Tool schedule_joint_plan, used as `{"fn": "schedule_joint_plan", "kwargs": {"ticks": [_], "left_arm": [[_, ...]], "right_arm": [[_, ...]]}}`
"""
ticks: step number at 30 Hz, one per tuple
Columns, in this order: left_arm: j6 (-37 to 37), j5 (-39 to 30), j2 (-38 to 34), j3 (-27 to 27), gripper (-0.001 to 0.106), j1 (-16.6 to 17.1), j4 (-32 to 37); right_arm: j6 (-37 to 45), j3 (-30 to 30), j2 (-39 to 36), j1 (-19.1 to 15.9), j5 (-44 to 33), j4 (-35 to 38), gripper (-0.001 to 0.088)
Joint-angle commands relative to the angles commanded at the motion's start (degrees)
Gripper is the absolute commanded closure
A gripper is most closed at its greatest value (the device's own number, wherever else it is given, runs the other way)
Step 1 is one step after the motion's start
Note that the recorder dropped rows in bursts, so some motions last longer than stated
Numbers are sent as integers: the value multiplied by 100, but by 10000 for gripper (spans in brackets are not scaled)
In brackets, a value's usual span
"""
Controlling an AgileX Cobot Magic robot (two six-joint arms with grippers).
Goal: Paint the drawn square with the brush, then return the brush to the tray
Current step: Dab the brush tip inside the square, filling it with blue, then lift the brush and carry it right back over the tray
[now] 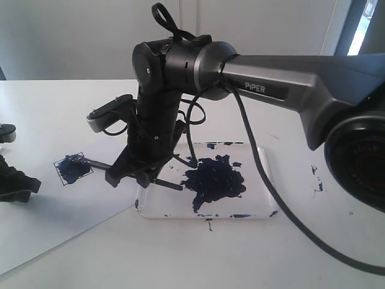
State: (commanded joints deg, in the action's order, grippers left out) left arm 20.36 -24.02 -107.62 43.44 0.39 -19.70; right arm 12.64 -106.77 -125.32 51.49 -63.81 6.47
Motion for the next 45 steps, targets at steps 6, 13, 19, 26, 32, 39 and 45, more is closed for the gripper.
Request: {"fn": "schedule_joint_plan", "kwargs": {"ticks": [6, 13, 19, 26, 32, 39, 45], "left_arm": [[0, 24, 0, 0, 575, 0, 2], [0, 22, 0, 0, 575, 0, -45], [0, 32, 0, 0, 575, 0, -45], [0, 44, 0, 0, 575, 0, -45], [0, 44, 0, 0, 575, 0, -82], [0, 49, 67, 0, 575, 0, -152], [-17, -4, 523, 0, 575, 0, -178]], "right_arm": [[-103, 0, 0, 0, 13, -235, 868], [-103, 0, 0, 0, -134, -235, 868], [-35, 0, 0, 12, -522, -193, 868], [219, 0, 0, 12, -616, 172, 868], [378, 0, 420, 12, -616, 391, 868], [211, 32, 1634, 1, -616, 286, 868], [-278, 208, 2239, -9, -616, -264, 868]]}}
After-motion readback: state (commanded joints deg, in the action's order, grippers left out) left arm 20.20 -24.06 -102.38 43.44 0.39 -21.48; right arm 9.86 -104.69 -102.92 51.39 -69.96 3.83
